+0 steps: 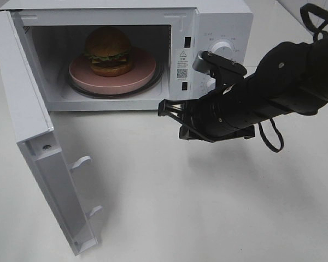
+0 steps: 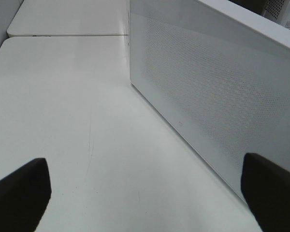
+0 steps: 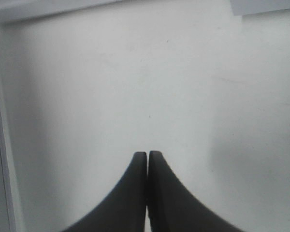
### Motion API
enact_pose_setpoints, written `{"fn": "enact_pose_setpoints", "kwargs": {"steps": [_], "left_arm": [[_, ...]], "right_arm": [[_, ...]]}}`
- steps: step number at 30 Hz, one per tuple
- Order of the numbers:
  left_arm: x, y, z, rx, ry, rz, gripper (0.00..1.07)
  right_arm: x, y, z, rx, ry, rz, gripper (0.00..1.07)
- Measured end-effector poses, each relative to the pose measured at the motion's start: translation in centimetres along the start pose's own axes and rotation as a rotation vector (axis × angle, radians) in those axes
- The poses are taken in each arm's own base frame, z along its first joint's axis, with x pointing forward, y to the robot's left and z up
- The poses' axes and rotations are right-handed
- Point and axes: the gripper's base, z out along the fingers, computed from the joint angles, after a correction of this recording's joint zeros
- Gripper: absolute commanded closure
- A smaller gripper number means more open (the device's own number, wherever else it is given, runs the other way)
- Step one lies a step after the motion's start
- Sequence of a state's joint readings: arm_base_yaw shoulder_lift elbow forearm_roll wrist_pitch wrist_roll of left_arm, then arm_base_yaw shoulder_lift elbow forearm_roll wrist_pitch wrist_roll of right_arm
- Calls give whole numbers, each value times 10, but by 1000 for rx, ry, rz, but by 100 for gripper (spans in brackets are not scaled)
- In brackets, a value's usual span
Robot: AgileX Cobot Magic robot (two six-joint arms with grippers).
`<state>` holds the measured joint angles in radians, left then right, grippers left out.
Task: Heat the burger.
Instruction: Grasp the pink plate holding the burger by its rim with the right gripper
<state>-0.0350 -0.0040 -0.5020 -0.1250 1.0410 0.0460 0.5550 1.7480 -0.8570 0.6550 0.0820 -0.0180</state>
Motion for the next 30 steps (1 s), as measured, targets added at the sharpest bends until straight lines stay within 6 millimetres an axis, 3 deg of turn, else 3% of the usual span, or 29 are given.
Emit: {"fn": "enact_pose_setpoints", "kwargs": {"steps": [6, 9, 11, 15, 17, 20, 22, 26, 27, 30], "left_arm": [[0, 0, 0, 0, 0, 0, 7], [0, 0, 0, 0, 0, 0, 7], [0, 0, 0, 0, 0, 0, 7], [0, 0, 0, 0, 0, 0, 7], [0, 0, 0, 0, 0, 0, 7], [0, 0, 0, 0, 0, 0, 7], [0, 0, 0, 0, 0, 0, 7], [0, 0, 0, 0, 0, 0, 7], [0, 0, 0, 0, 0, 0, 7], [0, 0, 0, 0, 0, 0, 7]], "right_arm": [[7, 1, -11, 11, 94, -177, 107], [10, 0, -21, 35, 167, -321, 107], [9, 2, -32, 66, 268, -510, 107], [8, 2, -39, 75, 353, -671, 107], [9, 2, -47, 55, 417, -846, 107], [8, 2, -49, 43, 427, -913, 107], [7, 4, -60, -13, 439, -1183, 107], [6, 6, -65, -41, 426, -1318, 107], [6, 6, -66, -71, 424, -1460, 106], [5, 7, -66, -112, 427, -1635, 105]]}}
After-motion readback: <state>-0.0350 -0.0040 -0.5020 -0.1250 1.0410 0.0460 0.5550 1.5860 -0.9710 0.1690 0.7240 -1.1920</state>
